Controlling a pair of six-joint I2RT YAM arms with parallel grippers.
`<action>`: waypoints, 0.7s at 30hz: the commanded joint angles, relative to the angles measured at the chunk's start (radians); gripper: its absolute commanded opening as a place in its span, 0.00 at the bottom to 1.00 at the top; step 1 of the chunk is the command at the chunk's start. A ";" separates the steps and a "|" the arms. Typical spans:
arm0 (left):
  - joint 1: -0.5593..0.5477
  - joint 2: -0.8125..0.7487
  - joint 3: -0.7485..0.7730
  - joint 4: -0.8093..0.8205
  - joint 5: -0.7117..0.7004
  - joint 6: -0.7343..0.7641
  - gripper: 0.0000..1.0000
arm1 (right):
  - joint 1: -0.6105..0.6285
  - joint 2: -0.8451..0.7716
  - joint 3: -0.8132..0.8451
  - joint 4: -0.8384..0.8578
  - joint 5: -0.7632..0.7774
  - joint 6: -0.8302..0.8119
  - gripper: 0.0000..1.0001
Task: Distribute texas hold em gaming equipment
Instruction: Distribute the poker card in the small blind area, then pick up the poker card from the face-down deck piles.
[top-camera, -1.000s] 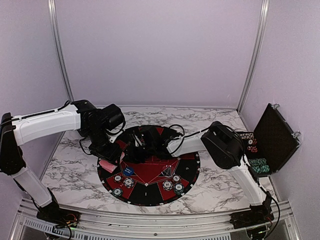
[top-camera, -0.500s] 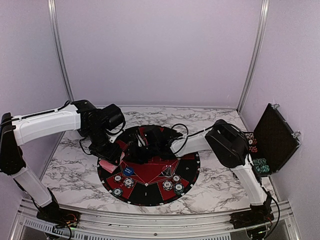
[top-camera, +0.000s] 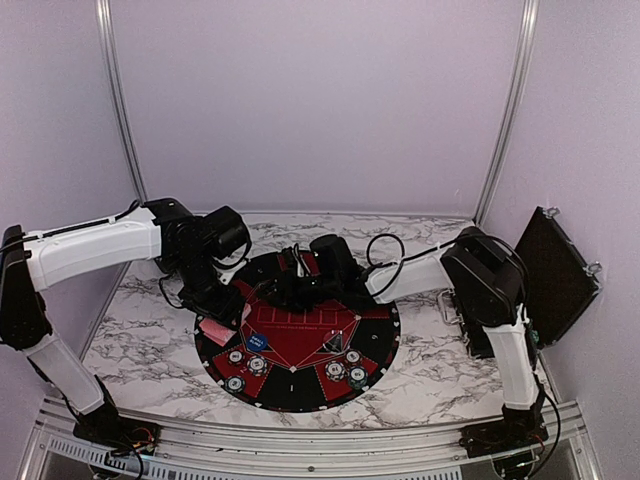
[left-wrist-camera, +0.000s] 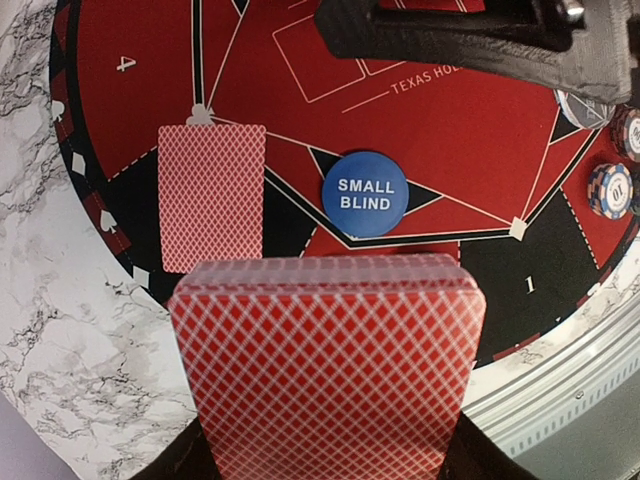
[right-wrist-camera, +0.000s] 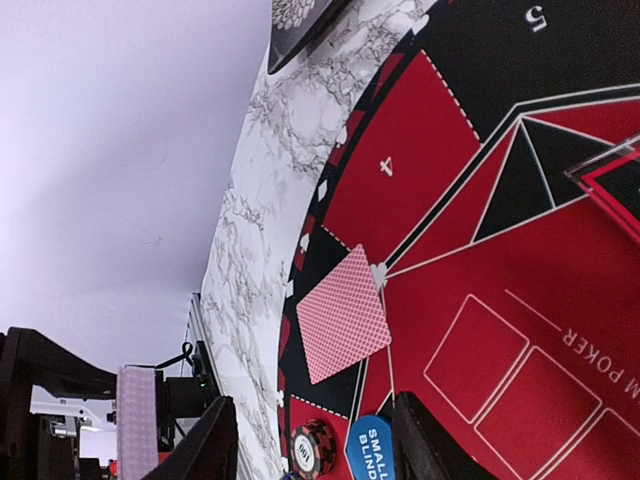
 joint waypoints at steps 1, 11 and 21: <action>0.000 0.021 0.042 -0.022 0.022 0.012 0.53 | -0.016 -0.073 -0.034 0.057 -0.027 0.017 0.52; -0.012 0.069 0.080 -0.020 0.030 0.023 0.53 | -0.041 -0.168 -0.131 0.096 -0.070 0.023 0.71; -0.027 0.113 0.115 -0.014 0.039 0.033 0.53 | -0.045 -0.208 -0.170 0.119 -0.119 0.029 0.82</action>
